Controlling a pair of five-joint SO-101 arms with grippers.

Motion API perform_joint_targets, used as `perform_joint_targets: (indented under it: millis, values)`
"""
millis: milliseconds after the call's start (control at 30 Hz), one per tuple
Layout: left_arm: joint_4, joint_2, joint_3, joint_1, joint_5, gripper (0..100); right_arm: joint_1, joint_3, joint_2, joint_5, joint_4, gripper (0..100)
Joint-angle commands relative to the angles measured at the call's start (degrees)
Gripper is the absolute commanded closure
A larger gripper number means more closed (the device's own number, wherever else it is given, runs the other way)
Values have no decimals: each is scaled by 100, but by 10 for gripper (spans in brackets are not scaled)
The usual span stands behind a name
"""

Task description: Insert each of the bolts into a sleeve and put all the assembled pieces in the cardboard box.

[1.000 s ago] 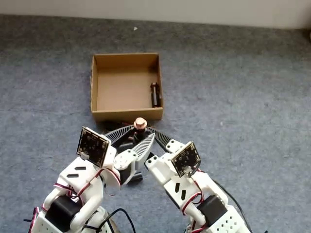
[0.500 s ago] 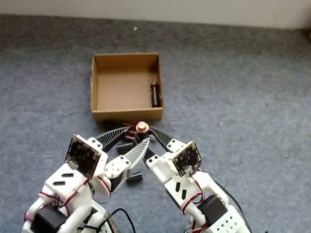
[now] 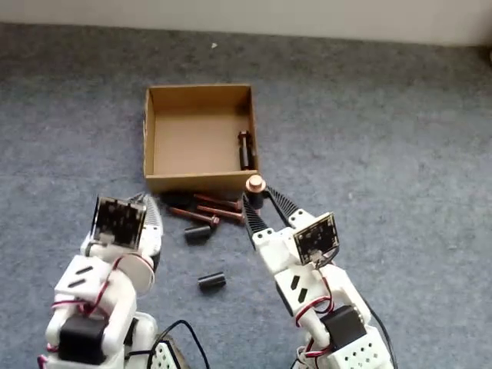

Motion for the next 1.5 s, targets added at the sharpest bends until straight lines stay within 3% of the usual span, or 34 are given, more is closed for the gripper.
perform_joint_targets:
  millis: [0,167,367,667,1300,1467]
  values:
    - [-88,31,690,-725,-281,995,101,22,-57,0,-180,994]
    - [-844,31,1763,-1218,-290,995,101,-31,-31,9,-180,994]
    - [-1732,31,2527,-1332,-290,994,75,-347,-22,44,-207,994]
    - [-1793,31,2589,-1305,-290,993,66,-1174,330,53,-760,994]
    - [-1793,31,2598,-1323,-290,993,4,-3723,7609,0,-4382,994]
    - [-1785,31,2607,-1323,-299,993,-233,-4224,8998,0,-4725,992]
